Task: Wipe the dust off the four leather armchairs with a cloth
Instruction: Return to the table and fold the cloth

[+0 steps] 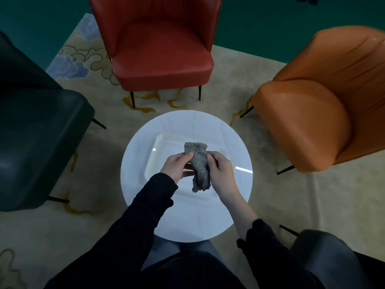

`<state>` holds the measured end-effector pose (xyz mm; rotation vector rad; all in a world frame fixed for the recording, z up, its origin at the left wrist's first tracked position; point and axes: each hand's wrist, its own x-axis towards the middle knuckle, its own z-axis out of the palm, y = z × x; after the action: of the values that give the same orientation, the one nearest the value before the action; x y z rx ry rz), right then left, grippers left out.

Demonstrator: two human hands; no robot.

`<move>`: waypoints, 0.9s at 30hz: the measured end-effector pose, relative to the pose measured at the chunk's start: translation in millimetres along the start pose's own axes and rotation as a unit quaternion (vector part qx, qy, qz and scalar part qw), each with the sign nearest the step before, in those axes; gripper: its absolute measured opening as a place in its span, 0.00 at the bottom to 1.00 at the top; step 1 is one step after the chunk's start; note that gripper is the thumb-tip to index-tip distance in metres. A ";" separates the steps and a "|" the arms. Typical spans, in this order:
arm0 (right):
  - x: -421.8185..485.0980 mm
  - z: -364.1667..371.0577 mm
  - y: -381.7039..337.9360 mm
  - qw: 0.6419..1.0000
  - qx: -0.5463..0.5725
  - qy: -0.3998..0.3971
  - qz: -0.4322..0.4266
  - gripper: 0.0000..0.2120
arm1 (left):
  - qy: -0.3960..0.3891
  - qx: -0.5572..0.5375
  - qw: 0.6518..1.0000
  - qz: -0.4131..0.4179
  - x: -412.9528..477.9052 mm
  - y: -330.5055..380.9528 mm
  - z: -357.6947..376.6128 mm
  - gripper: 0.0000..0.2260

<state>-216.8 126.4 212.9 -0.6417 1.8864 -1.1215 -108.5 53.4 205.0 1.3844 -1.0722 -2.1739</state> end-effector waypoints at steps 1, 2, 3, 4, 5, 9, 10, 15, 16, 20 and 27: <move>0.3 -0.5 0.3 1.000 0.020 -0.007 0.007 0.11 | -0.009 -0.008 1.000 -0.003 -0.7 1.0 -0.1 0.10; 0.5 -0.5 0.8 0.999 0.035 -0.010 0.011 0.11 | -0.017 -0.016 1.000 -0.005 -1.2 1.4 0.0 0.10; 0.9 0.1 1.0 0.999 0.043 -0.008 0.014 0.11 | -0.024 -0.024 0.999 -0.005 -1.6 1.9 0.6 0.11; 1.8 1.0 1.6 0.999 0.035 0.001 0.010 0.09 | -0.024 -0.027 0.999 -0.005 -1.7 2.2 1.3 0.11; 1.7 1.7 1.4 1.000 0.016 0.018 -0.001 0.07 | -0.017 -0.023 1.000 -0.004 -1.3 2.7 2.3 0.10; -7.0 1.8 -1.1 0.988 -0.057 0.088 -0.115 0.04 | 0.035 0.029 0.999 0.019 1.6 3.4 4.5 0.09; -10.1 2.2 -3.1 0.985 -0.073 0.075 -0.135 0.03 | 0.040 0.038 0.998 0.023 2.1 3.3 4.8 0.10; -11.5 2.8 -5.9 0.995 -0.028 0.046 -0.082 0.03 | 0.030 0.076 0.996 0.036 2.4 0.2 9.5 0.12; -9.7 1.5 -5.5 0.997 -0.007 0.045 -0.060 0.05 | 0.023 0.081 0.996 0.036 1.1 -1.3 10.3 0.13; -4.3 -4.0 0.0 0.999 0.041 0.033 -0.005 0.06 | 0.000 0.139 0.989 0.052 -1.6 -9.2 6.2 0.16; -11.0 -3.8 -3.6 0.986 0.164 0.027 0.026 0.09 | -0.009 0.176 0.980 0.096 3.0 -5.7 3.9 0.04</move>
<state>-214.2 134.8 221.3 -0.3785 1.6993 -1.3882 -112.7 56.9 199.8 1.3338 -1.5866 -1.9278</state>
